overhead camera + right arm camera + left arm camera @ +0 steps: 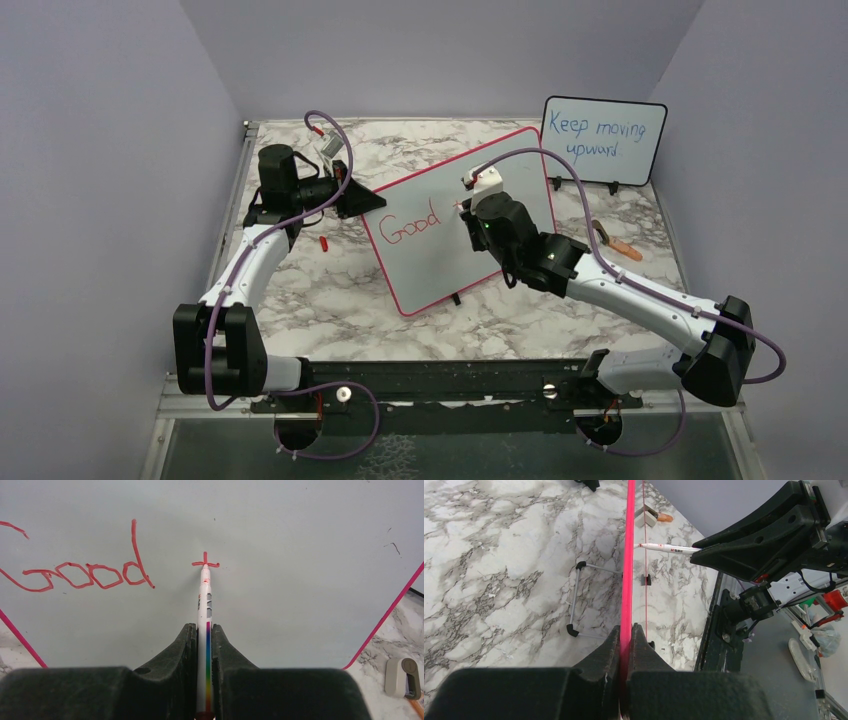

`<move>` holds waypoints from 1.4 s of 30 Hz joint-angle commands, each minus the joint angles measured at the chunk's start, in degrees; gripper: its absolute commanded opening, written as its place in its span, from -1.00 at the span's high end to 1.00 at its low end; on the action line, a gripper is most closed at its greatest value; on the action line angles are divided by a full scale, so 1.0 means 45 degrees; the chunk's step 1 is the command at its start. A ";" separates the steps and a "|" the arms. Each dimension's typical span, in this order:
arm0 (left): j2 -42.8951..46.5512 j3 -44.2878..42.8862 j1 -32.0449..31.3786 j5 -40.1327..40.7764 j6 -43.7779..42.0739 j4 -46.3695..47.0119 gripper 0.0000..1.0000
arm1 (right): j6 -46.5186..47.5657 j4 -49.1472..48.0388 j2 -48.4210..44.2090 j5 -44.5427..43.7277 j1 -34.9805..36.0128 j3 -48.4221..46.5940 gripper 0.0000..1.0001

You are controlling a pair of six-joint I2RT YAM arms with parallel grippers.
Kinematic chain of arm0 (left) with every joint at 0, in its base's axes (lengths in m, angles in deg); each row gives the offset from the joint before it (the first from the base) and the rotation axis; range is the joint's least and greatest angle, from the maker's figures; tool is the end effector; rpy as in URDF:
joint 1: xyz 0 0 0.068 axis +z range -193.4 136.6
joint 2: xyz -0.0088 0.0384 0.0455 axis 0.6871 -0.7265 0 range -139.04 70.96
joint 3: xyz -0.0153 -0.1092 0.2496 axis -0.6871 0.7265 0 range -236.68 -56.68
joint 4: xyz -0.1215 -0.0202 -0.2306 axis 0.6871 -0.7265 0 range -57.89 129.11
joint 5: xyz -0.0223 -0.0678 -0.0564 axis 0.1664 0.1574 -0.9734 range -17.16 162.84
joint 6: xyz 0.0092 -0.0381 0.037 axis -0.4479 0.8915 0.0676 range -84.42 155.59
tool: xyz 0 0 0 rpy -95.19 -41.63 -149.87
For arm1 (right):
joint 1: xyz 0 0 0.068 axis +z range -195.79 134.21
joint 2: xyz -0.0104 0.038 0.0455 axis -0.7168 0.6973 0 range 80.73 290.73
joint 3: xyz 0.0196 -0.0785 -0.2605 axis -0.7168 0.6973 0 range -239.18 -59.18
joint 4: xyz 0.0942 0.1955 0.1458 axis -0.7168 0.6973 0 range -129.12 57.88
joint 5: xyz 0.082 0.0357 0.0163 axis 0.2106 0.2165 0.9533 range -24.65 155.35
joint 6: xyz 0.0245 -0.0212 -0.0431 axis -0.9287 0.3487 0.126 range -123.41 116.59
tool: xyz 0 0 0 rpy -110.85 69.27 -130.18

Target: Write a sentence on the whiteboard

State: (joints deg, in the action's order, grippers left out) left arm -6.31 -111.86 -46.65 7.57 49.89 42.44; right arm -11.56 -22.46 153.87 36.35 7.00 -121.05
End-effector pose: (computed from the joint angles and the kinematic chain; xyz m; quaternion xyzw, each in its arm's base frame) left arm 0.2932 -0.0490 0.3059 0.2466 0.7117 -0.5081 0.4178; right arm 0.1881 0.2192 0.3279 -0.1957 0.8164 0.0682 0.5389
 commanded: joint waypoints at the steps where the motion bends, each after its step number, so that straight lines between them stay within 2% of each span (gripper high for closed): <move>1: -0.0367 0.0152 -0.0411 0.0053 -0.1148 -0.0995 1.00 | -0.0204 0.0713 0.0035 0.0499 -0.0031 0.0251 0.99; 12: -0.0371 0.0152 -0.0399 0.0064 -0.1148 -0.0995 1.00 | -0.0203 0.0974 -0.0071 0.0439 -0.0036 0.0325 0.99; 26: -0.0370 0.0152 -0.0409 0.0058 -0.1148 -0.0998 1.00 | -0.0183 0.0600 -0.0297 -0.1116 -0.0038 0.0628 0.99; 42: -0.0357 0.0152 -0.0405 0.0072 -0.1151 -0.0998 1.00 | 0.0554 -0.0645 -0.0995 -0.0393 -0.0049 -0.0079 0.99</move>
State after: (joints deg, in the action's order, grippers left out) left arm -6.42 -112.08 -46.65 7.52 49.65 42.16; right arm -10.88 -21.58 150.02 34.15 7.00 -118.93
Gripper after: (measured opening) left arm 0.033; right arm 0.159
